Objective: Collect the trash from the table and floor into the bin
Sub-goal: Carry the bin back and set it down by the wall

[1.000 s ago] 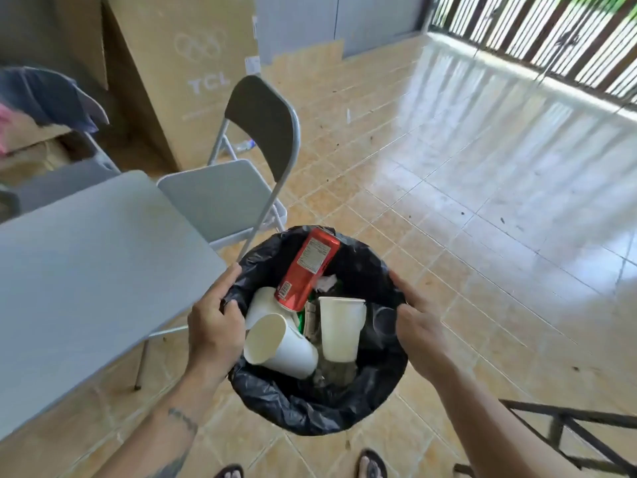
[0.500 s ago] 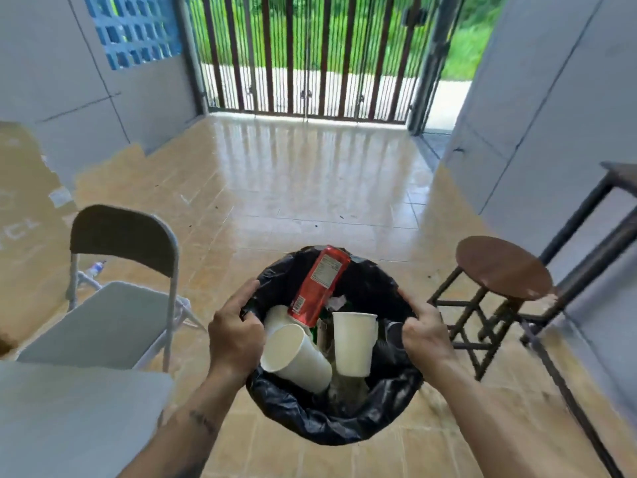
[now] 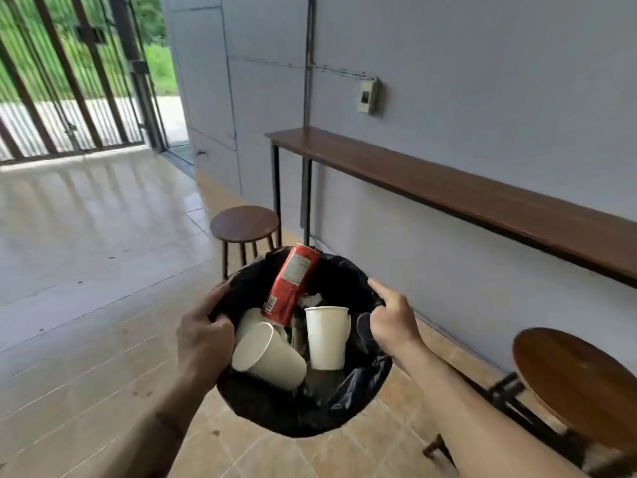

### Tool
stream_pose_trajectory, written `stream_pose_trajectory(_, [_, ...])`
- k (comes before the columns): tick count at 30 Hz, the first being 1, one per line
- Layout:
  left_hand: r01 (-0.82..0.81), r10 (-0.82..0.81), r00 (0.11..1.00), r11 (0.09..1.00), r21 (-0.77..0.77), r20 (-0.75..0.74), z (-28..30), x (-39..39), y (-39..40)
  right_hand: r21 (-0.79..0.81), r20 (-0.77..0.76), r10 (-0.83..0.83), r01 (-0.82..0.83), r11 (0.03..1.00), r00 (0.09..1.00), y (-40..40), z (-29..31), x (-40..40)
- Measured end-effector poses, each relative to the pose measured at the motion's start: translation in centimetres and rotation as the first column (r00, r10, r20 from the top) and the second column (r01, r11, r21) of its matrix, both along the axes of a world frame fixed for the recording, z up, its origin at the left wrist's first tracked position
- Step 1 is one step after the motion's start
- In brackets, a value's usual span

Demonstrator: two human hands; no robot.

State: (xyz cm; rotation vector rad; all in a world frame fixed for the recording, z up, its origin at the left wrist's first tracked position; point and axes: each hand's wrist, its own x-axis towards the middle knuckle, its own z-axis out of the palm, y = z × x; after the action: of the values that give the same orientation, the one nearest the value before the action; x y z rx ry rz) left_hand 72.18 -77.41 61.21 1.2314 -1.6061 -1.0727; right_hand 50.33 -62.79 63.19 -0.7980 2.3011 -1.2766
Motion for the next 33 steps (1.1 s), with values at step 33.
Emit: stream_pose_trajectory(33, [0.911,-0.956,0.293,0.28,0.303,0.005,-3.6,-47.1,52.8,0.116,0.131,-0.969,0.968,0.224,0.208,63.9,-5.6,-20.3])
